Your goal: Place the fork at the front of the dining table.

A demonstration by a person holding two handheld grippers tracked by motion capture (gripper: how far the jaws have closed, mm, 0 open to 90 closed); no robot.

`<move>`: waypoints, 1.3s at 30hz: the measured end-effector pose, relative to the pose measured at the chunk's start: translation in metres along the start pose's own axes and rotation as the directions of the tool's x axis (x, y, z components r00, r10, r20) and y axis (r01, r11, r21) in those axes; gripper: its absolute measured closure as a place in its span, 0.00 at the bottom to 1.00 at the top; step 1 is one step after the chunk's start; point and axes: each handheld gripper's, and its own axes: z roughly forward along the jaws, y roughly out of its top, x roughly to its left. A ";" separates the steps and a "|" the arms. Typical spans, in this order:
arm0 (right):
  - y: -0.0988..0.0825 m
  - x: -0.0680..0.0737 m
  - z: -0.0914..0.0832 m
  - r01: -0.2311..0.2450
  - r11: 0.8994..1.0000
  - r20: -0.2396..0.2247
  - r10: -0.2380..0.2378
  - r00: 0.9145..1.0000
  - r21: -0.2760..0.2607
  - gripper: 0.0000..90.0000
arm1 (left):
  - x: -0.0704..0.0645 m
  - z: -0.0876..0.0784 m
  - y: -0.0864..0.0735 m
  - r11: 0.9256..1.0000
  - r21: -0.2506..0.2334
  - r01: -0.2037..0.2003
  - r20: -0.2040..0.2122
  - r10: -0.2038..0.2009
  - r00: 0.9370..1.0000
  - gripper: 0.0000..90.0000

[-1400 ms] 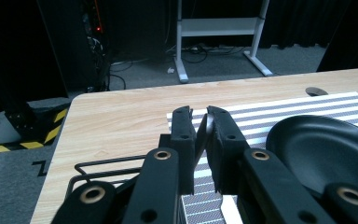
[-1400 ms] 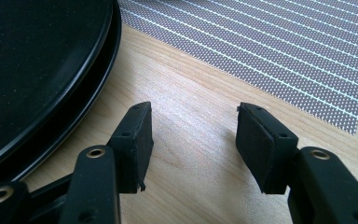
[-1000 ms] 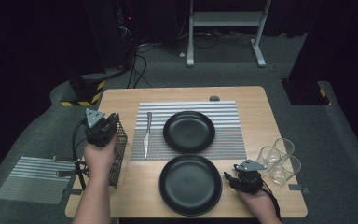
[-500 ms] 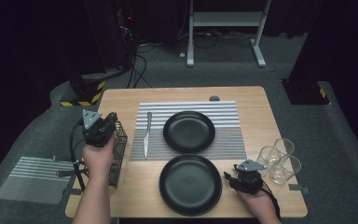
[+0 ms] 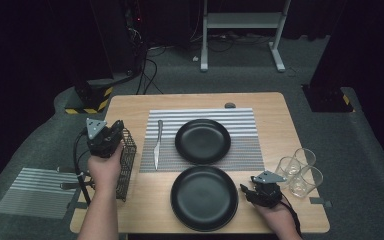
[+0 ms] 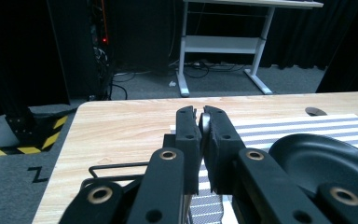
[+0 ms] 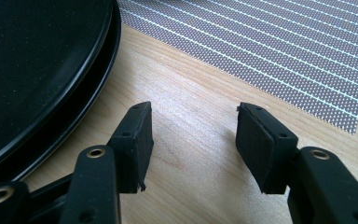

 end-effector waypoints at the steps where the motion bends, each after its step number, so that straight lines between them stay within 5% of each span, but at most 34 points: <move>1: 0.000 0.000 0.000 0.000 1.000 0.000 0.000 1.000 0.000 0.51 | 0.000 0.000 0.000 1.000 -0.001 -0.004 -0.001 0.004 1.000 0.94; 8: 0.000 0.000 0.000 0.000 1.000 -0.001 0.000 1.000 0.000 0.51 | 0.001 0.008 -0.001 0.998 0.066 -0.017 -0.011 0.018 1.000 0.92; 11: 0.000 0.000 0.000 0.003 1.000 -0.001 -0.003 1.000 0.001 0.51 | -0.001 0.014 -0.002 0.995 0.103 0.012 -0.013 -0.011 1.000 0.92; 25: 0.000 0.000 0.000 -0.001 1.000 0.001 0.001 1.000 0.000 0.51 | 0.000 0.012 -0.001 0.995 0.098 0.006 -0.011 -0.005 1.000 0.93; 26: 0.000 0.000 0.000 -0.001 1.000 0.001 0.001 1.000 0.000 0.51 | 0.002 0.011 -0.001 0.995 0.094 -0.020 -0.006 0.021 1.000 0.93; 28: 0.000 0.000 0.000 -0.002 1.000 0.001 0.002 1.000 0.000 0.51 | -0.001 0.010 -0.001 0.996 0.087 0.015 -0.010 -0.014 1.000 0.93; 32: 0.000 0.000 0.000 -0.003 1.000 0.001 0.003 1.000 0.000 0.51 | 0.002 0.007 0.000 0.997 0.072 -0.016 -0.015 0.017 1.000 0.93; 33: 0.000 0.000 0.000 -0.002 1.000 0.001 0.002 1.000 0.000 0.51 | 0.001 0.007 -0.001 0.998 0.061 0.018 -0.024 -0.017 1.000 0.93; 35: 0.000 0.000 0.000 -0.002 1.000 0.001 0.002 1.000 0.000 0.51 | 0.001 0.005 0.000 0.998 0.049 0.025 -0.023 -0.024 0.999 0.93; 39: 0.000 0.000 0.000 -0.001 1.000 0.001 0.001 1.000 0.000 0.51 | 0.003 0.001 0.000 1.000 0.031 -0.003 -0.025 0.004 1.000 0.94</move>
